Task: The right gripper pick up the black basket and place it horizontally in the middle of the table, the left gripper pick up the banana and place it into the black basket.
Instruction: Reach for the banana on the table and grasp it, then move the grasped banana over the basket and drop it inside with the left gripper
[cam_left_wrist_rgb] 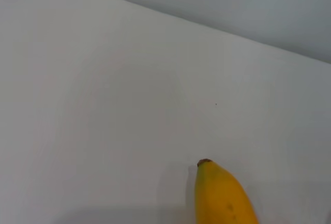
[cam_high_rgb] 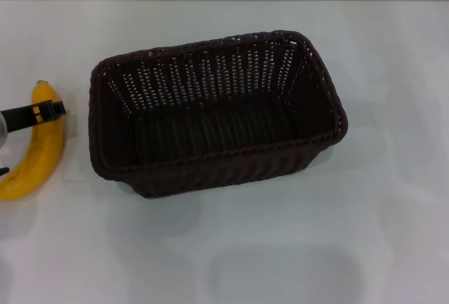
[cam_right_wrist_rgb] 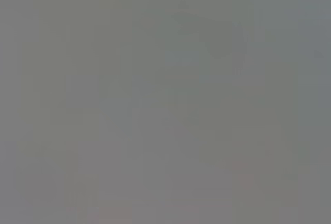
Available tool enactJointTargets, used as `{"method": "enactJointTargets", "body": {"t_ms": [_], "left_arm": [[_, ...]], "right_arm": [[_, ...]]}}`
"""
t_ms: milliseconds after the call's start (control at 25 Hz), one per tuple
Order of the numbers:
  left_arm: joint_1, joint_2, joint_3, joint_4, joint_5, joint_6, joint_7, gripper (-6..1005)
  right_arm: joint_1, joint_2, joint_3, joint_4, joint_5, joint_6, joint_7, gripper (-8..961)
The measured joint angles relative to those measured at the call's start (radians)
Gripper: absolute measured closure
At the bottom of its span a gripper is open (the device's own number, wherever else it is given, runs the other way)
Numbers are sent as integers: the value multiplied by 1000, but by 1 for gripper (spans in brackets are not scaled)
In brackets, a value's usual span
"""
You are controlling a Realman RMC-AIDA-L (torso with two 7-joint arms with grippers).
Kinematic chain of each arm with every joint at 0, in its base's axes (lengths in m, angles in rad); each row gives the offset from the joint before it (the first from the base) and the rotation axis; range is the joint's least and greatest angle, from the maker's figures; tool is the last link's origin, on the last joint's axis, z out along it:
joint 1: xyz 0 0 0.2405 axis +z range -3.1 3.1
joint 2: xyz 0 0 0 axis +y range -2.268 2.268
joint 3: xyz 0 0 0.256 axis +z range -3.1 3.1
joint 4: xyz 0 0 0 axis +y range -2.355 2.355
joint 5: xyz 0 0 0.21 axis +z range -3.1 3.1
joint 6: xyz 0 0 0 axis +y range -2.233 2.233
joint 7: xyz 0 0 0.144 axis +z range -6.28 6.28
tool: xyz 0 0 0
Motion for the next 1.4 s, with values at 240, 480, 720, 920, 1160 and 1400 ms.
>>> {"method": "enactJointTargets", "body": {"t_ms": [240, 480, 720, 920, 1160, 1400], "left_arm": [[-11, 2, -9, 2, 0, -6, 3, 515], [-25, 3, -16, 1, 7, -10, 8, 516], [-39, 4, -44, 0, 6, -2, 38, 518], [-65, 5, -55, 11, 0, -10, 73, 520], [-97, 6, -76, 96, 0, -79, 95, 523], [-107, 2, -79, 193, 5, -139, 101, 525]], "right_arm": [[0, 0, 2, 0, 0, 0, 0, 116], [-1, 0, 2, 0, 0, 0, 0, 116], [-4, 7, 2, 7, 0, 26, -1, 116], [-7, 9, 10, 8, 0, 26, -1, 116], [-8, 10, 16, 8, 0, 26, -2, 115], [-9, 9, 25, 10, 0, 26, -2, 115]]}}
